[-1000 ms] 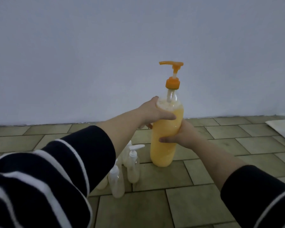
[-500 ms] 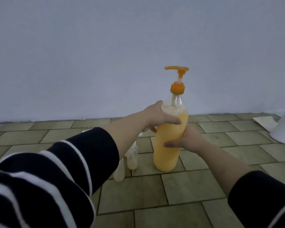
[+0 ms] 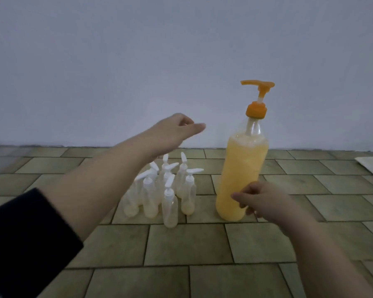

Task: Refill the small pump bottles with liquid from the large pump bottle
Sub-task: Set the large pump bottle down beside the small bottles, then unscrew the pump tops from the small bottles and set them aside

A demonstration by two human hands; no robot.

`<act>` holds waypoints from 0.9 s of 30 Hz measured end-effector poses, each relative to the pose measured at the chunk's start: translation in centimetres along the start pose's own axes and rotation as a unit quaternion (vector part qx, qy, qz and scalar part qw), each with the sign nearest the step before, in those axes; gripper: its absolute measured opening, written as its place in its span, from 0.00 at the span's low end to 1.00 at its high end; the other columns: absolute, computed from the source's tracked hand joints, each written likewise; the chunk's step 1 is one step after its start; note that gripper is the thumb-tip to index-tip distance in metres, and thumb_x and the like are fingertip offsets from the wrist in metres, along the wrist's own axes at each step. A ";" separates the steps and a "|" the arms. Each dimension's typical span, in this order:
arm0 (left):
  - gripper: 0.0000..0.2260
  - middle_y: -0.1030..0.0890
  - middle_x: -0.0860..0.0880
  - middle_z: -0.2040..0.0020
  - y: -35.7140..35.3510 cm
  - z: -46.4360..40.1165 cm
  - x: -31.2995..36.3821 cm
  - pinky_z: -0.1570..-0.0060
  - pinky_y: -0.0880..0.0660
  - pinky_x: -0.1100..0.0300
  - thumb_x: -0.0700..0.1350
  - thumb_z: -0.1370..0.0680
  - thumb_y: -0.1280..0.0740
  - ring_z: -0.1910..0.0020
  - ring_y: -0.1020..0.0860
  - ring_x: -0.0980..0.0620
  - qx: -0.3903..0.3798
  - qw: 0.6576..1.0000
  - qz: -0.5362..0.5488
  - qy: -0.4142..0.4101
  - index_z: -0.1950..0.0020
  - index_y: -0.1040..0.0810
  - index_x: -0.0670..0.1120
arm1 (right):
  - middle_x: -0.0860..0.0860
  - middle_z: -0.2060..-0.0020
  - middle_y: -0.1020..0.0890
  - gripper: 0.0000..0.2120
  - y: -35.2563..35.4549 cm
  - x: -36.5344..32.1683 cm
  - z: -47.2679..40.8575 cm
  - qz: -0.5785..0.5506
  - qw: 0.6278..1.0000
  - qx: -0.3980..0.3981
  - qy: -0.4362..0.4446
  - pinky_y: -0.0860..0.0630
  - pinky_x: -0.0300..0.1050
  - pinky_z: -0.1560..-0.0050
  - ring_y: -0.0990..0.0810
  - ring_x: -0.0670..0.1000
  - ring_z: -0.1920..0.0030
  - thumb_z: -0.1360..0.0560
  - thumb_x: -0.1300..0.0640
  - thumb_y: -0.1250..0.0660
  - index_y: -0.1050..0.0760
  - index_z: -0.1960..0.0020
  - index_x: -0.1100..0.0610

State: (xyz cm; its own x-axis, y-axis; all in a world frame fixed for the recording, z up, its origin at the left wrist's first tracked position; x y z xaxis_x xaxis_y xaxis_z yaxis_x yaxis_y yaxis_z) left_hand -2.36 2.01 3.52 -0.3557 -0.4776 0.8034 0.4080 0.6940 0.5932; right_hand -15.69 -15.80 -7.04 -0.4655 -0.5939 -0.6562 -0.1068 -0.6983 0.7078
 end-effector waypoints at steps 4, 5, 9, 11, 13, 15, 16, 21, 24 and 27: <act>0.18 0.25 0.59 0.43 4.3 5.0 -2.6 0.51 0.31 0.63 0.59 0.24 0.37 0.44 0.27 0.60 0.138 0.990 0.018 -0.016 0.37 0.28 0.53 | 0.47 0.39 0.24 0.19 -6.1 -4.6 -1.0 -0.038 0.994 -0.001 0.098 0.28 0.40 0.50 0.25 0.46 0.46 0.22 0.49 0.39 0.31 0.32 0.52; 0.17 0.24 0.59 0.44 4.8 6.1 -3.5 0.51 0.31 0.64 0.57 0.24 0.36 0.44 0.26 0.60 0.170 0.985 0.038 -0.018 0.38 0.27 0.52 | 0.48 0.37 0.26 0.21 -7.0 -5.5 -1.6 -0.044 0.993 0.021 0.111 0.30 0.38 0.51 0.26 0.46 0.44 0.21 0.49 0.39 0.35 0.30 0.53; 0.10 0.22 0.57 0.46 4.8 9.1 -8.1 0.56 0.32 0.70 0.48 0.23 0.34 0.47 0.25 0.63 0.237 0.966 0.104 0.006 0.43 0.25 0.51 | 0.48 0.48 0.26 0.19 -8.3 -7.1 -3.7 -0.141 0.980 0.080 0.119 0.35 0.32 0.66 0.31 0.42 0.59 0.23 0.52 0.36 0.32 0.34 0.56; 0.08 0.22 0.59 0.47 4.2 10.3 -9.9 0.55 0.31 0.69 0.48 0.24 0.34 0.46 0.25 0.62 0.244 0.964 0.105 0.021 0.45 0.25 0.52 | 0.47 0.51 0.24 0.16 -8.5 -7.3 -4.8 -0.163 0.974 0.096 0.123 0.33 0.34 0.65 0.29 0.41 0.60 0.25 0.53 0.34 0.28 0.39 0.55; 0.07 0.22 0.60 0.47 3.7 11.2 -11.1 0.53 0.30 0.67 0.50 0.24 0.34 0.46 0.24 0.61 0.250 0.962 0.104 0.032 0.47 0.24 0.55 | 0.48 0.55 0.22 0.08 -8.6 -7.4 -5.6 -0.145 0.974 0.115 0.132 0.30 0.36 0.64 0.27 0.42 0.61 0.25 0.54 0.32 0.26 0.48 0.54; 0.06 0.23 0.60 0.48 3.3 11.7 -11.8 0.54 0.30 0.68 0.50 0.24 0.34 0.46 0.24 0.61 0.254 0.961 0.096 0.041 0.48 0.25 0.56 | 0.49 0.60 0.21 0.04 -8.7 -7.0 -6.2 -0.116 0.976 0.132 0.132 0.32 0.36 0.67 0.25 0.46 0.62 0.24 0.55 0.34 0.27 0.55 0.55; 0.06 0.23 0.61 0.48 3.1 11.8 -12.0 0.54 0.31 0.68 0.48 0.24 0.34 0.46 0.25 0.61 0.255 0.962 0.091 0.043 0.48 0.25 0.55 | 0.50 0.61 0.21 0.06 -8.7 -6.8 -6.4 -0.107 0.975 0.139 0.133 0.33 0.37 0.68 0.24 0.47 0.63 0.24 0.55 0.34 0.27 0.57 0.56; 0.09 0.25 0.60 0.47 2.2 11.6 -10.6 0.52 0.29 0.66 0.46 0.25 0.32 0.47 0.28 0.66 0.284 0.957 0.053 0.017 0.47 0.26 0.55 | 0.51 0.63 0.25 0.09 -6.0 -8.2 -4.0 -0.082 0.957 0.217 0.176 0.38 0.36 0.69 0.27 0.49 0.63 0.22 0.52 0.37 0.29 0.58 0.56; 0.12 0.27 0.59 0.47 1.5 10.9 -6.7 0.58 0.33 0.73 0.50 0.27 0.31 0.49 0.30 0.68 0.317 0.947 0.027 -0.039 0.45 0.28 0.57 | 0.49 0.63 0.25 0.08 -1.6 -11.9 -0.2 -0.097 0.931 0.270 0.227 0.37 0.36 0.68 0.27 0.47 0.62 0.24 0.50 0.35 0.29 0.58 0.54; 0.23 0.27 0.60 0.44 -1.3 8.5 -2.8 0.51 0.33 0.70 0.57 0.30 0.29 0.44 0.30 0.63 0.250 0.963 0.003 -0.095 0.38 0.29 0.52 | 0.44 0.63 0.24 0.10 2.0 -15.0 3.3 -0.137 0.914 0.287 0.253 0.35 0.31 0.65 0.26 0.40 0.63 0.27 0.45 0.32 0.27 0.56 0.50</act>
State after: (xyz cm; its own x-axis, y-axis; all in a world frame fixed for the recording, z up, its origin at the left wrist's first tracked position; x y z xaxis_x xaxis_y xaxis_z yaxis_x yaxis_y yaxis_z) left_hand -9.04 6.97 0.04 -0.5222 -0.3990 0.7537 -0.0298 0.8918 0.4514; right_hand -11.84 -6.91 5.08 0.0969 -0.6387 -0.7633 -0.6697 -0.6092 0.4247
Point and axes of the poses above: each hand's wrist, its own z-axis away from the middle knuckle, its own y-axis out of the back of the hand, x = y × z, the point moved 8 cm from there along -z, towards the middle knuckle
